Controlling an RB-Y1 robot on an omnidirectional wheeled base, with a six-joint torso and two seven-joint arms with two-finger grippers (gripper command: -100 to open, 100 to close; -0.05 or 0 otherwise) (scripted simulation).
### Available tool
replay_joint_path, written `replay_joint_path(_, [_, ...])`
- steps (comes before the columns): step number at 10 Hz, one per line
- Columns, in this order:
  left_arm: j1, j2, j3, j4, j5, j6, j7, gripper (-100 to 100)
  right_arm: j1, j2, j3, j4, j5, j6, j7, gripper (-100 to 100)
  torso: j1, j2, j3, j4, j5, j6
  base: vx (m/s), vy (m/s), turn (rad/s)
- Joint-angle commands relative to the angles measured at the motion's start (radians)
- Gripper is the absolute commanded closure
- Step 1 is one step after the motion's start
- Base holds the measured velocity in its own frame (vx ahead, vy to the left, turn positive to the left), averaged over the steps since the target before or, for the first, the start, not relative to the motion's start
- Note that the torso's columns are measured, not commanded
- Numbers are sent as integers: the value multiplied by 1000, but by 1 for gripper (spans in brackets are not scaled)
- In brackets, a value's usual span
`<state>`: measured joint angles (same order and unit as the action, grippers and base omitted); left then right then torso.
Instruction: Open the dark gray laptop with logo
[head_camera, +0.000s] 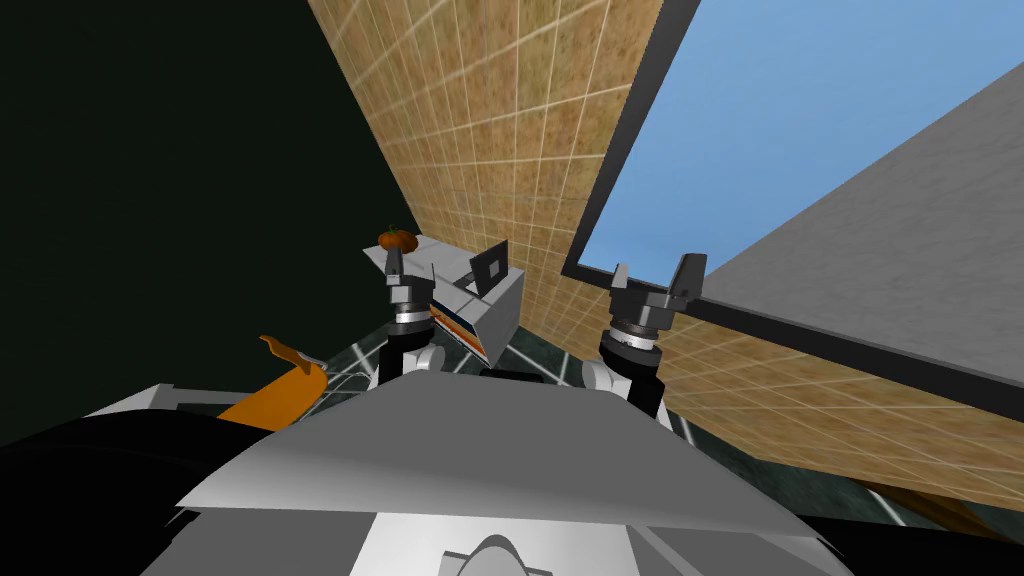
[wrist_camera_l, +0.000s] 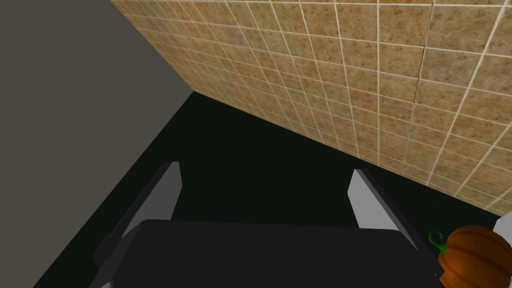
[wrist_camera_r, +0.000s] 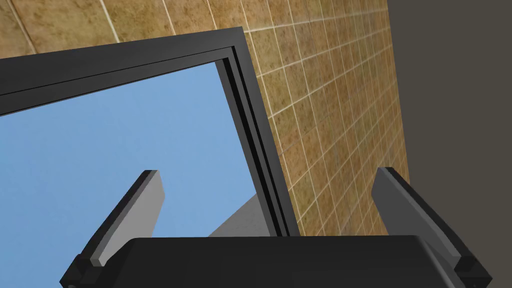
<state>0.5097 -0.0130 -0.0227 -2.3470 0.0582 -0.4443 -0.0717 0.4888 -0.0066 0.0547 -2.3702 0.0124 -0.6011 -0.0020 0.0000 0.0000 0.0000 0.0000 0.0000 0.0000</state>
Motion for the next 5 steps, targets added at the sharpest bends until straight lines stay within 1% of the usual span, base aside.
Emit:
replay_joint_path(1, [0, 0, 0, 0, 0, 0, 0, 0, 0, 0, 0, 0, 0, 0, 0, 0, 0, 40, -82, 41, 0, 0, 0, 0, 0])
replay_joint_path(5, [0, 0, 0, 0, 0, 0, 0, 0, 0, 0, 0, 0, 0, 0, 0, 0, 0, 322, -644, 322, 0, 0, 0, 0, 0])
